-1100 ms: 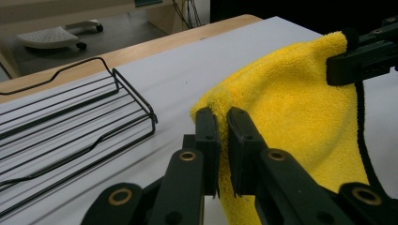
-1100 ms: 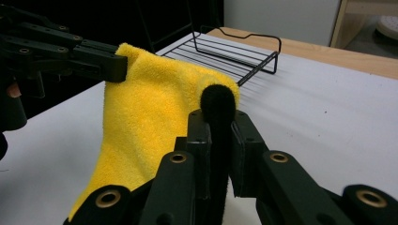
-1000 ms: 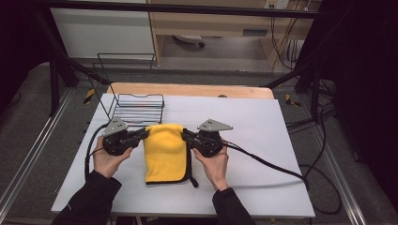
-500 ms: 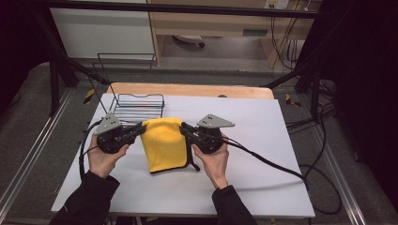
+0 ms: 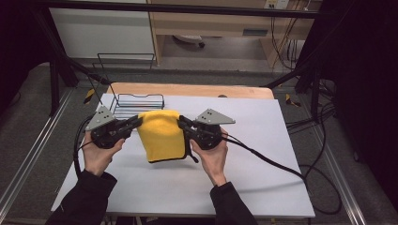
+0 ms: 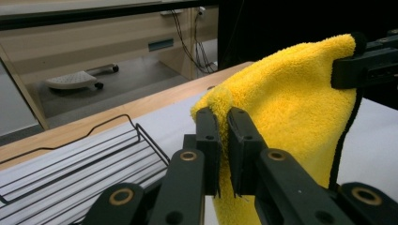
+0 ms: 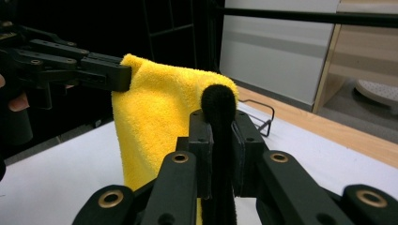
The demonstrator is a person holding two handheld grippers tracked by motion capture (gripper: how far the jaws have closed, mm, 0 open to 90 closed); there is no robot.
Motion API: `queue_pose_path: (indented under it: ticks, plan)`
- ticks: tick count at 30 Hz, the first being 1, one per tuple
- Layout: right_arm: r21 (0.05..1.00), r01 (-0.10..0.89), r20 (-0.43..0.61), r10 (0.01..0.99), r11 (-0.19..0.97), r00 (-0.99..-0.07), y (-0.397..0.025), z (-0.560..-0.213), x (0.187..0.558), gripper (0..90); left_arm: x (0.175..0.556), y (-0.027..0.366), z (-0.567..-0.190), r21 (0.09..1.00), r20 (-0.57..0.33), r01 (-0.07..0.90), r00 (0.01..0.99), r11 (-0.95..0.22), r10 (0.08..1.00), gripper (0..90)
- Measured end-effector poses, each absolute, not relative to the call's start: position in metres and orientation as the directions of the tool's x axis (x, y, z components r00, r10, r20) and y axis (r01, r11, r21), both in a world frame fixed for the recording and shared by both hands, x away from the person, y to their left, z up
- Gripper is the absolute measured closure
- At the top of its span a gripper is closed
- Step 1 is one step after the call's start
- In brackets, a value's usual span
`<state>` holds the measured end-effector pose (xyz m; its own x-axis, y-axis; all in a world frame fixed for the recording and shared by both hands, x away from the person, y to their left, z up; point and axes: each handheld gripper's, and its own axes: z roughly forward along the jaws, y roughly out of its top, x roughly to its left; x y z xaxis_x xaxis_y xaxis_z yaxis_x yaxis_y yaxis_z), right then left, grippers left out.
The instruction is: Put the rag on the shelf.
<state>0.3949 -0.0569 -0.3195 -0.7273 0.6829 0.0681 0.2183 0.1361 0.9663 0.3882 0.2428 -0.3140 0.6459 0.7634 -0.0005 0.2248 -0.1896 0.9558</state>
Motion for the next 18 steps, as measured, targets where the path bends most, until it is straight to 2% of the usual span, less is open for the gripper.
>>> queue_pose_path:
  ticks: [18]
  plan:
    - [0.985, 0.135, 0.027, 0.682, 0.106, -0.731, -0.033, -0.294, 0.402, 81.2, 0.393, 0.265, -0.288, 0.978, 0.016, 0.155, 0.608, -0.139, 0.794, 83.8]
